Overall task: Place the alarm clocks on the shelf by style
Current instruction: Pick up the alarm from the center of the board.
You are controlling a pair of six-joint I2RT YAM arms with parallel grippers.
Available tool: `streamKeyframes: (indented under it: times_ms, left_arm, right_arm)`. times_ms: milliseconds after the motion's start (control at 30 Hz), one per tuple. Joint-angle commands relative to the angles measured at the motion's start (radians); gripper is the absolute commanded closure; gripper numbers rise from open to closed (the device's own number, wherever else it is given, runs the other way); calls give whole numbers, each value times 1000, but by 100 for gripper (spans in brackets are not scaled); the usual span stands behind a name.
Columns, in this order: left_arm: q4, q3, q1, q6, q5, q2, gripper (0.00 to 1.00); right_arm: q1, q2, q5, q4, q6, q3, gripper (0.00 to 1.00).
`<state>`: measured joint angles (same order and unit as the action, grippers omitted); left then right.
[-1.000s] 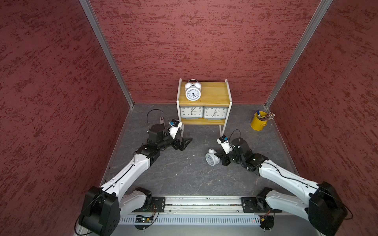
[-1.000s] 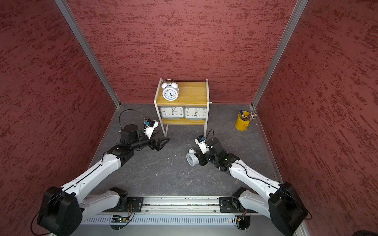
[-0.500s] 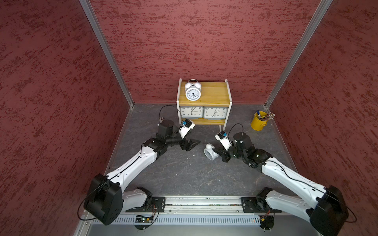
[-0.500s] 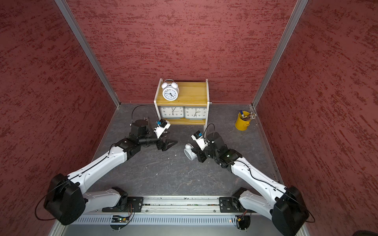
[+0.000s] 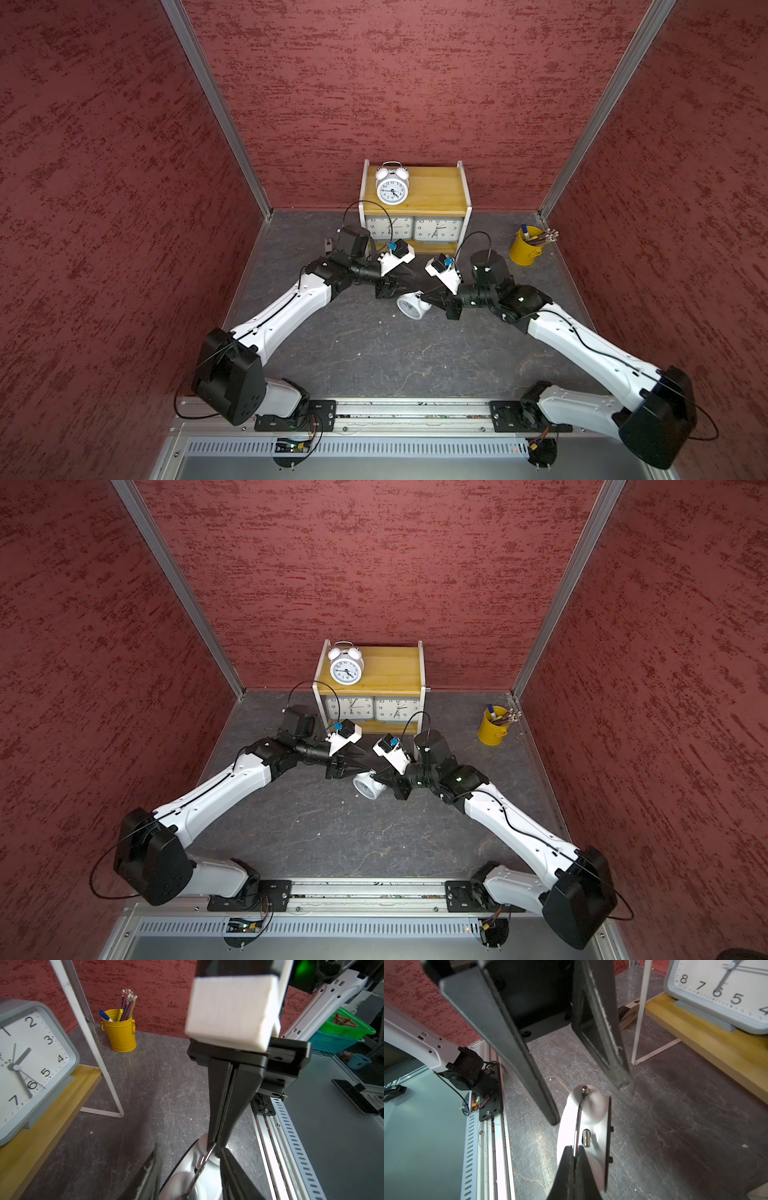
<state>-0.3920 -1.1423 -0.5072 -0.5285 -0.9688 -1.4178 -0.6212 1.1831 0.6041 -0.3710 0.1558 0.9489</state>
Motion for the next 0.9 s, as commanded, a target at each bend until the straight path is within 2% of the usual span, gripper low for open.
streamKeyframes:
  times_ms: [0,133,267,400,667,867]
  left_arm:
    - [-114,-42,-7,-96,-65,-17,53]
    - [-177,-59,-5,-143,-65,-30,53]
    - [-217,-73,-5,-166,-66,-44,62]
    - [-220,-73,-4,-166,-62,-53,63]
    - [-219,-70,-4,-168,-38,-54,83]
    - [-207,-66,-5,-166,10,-54,79]
  right_arm:
    - [-6,-2,51,2,33,50,100]
    - [-6,-2,50,-3,39,58,100]
    - [-6,0,52,0,35,61,100]
    - [-6,0,57,6,33,63,100]
    - [-6,0,57,13,30,65,100]
    - [-6,-6,59,22,30,64,100]
